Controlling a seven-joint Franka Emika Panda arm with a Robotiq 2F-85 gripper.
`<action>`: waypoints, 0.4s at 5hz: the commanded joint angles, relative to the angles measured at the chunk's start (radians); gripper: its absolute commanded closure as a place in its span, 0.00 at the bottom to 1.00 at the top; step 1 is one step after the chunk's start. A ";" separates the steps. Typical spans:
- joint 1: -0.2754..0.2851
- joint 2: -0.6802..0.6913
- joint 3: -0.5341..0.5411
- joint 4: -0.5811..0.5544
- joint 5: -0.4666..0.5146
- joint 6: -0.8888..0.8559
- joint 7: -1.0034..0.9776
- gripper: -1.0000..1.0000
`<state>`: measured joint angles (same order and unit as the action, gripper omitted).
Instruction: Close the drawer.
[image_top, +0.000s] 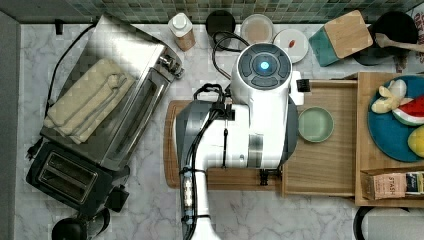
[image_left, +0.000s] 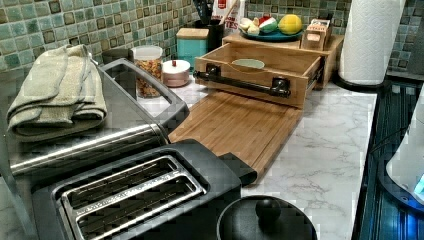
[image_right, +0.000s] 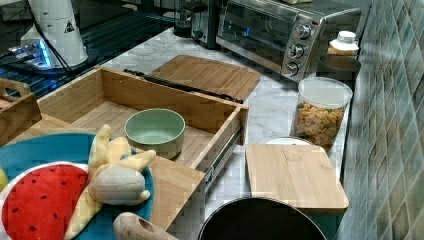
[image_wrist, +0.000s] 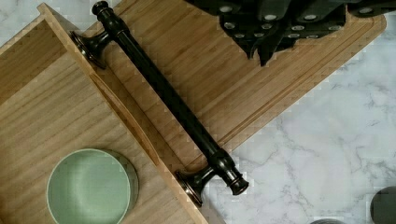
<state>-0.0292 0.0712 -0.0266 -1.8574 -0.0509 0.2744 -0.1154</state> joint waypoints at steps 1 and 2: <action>-0.001 0.000 0.001 -0.012 -0.004 0.000 0.000 1.00; 0.013 -0.015 0.016 -0.064 0.013 0.045 -0.022 1.00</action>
<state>-0.0306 0.0872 -0.0268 -1.8799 -0.0560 0.3062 -0.1155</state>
